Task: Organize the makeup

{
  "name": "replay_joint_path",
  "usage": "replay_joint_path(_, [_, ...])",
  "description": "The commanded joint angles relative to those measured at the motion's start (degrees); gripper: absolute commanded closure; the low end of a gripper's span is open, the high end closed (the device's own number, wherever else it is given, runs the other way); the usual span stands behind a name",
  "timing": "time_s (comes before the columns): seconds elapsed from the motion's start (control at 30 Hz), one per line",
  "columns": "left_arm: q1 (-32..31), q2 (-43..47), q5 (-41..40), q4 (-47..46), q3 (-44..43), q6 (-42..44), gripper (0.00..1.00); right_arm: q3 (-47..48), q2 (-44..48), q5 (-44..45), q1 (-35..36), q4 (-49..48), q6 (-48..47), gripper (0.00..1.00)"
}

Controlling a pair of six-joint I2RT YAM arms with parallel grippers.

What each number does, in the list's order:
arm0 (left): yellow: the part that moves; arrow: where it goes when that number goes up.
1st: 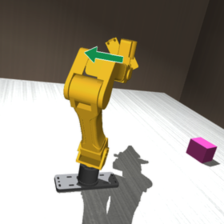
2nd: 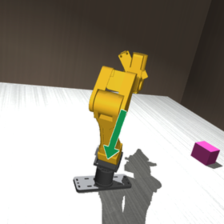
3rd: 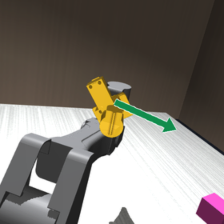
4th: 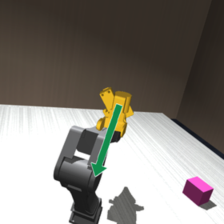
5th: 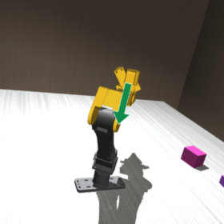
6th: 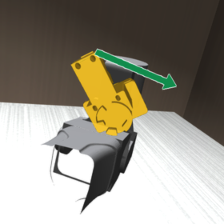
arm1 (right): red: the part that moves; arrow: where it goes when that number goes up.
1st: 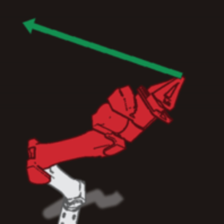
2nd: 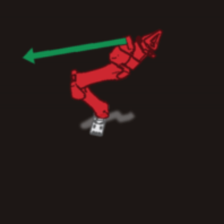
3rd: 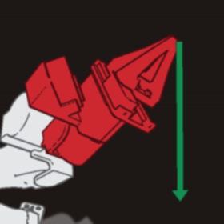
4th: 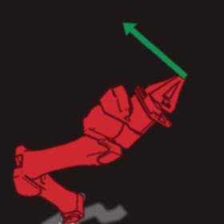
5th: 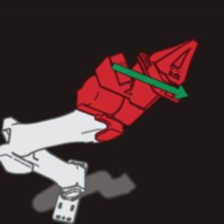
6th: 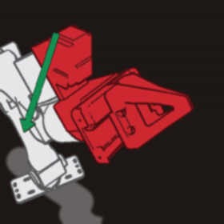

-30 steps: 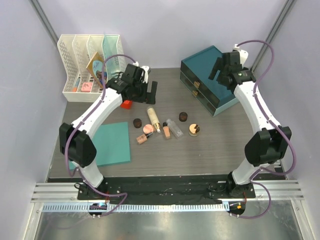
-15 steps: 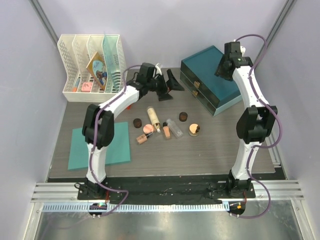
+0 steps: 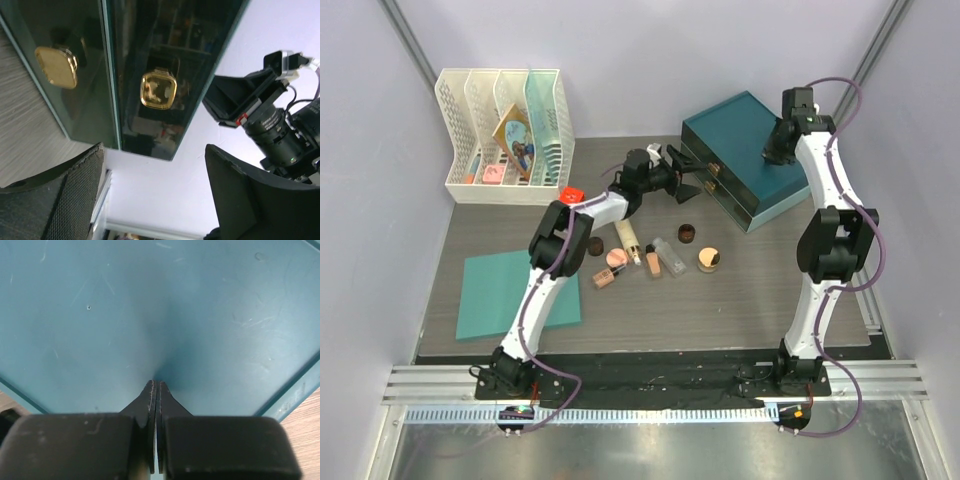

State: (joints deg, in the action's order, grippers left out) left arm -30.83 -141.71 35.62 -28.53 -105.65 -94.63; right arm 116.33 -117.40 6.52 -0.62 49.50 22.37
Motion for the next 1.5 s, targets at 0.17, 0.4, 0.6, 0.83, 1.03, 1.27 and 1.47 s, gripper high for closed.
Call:
replay_joint_path(0.17, [-1.8,-3.9,-5.0,-4.8,-9.9,-4.3,0.30,1.4,-1.2,-3.8,-0.9,1.2,-0.3,0.99])
replay_joint_path(0.4, [-1.8,-6.6,-5.2,-4.4,-12.2,-4.3,0.43,-0.6,-1.5,-5.8,-1.3,1.0,-0.1,0.99])
replay_joint_path(0.6, [-1.8,-5.3,-5.4,-1.8,-10.0,-0.7,0.44,-1.4,-1.4,-5.8,-1.3,1.0,-0.7,0.99])
replay_joint_path(0.83, [-2.3,-5.4,-7.0,2.3,-11.1,3.4,0.41,-1.3,-1.6,-8.5,-1.6,1.1,-0.8,0.99])
replay_joint_path(1.03, [-2.4,-6.0,-8.5,2.3,-10.6,3.8,0.41,-1.7,-1.8,-9.1,-1.7,1.0,-0.6,0.99])
replay_joint_path(1.27, [-2.4,-7.7,-8.3,3.8,-13.1,4.4,0.42,-2.1,-1.8,-9.4,-1.9,1.0,-0.7,0.99])
replay_joint_path(1.47, [-2.5,-8.7,-8.6,8.7,-17.3,6.8,0.44,-2.1,-2.0,-10.1,-1.9,1.1,-0.6,0.99])
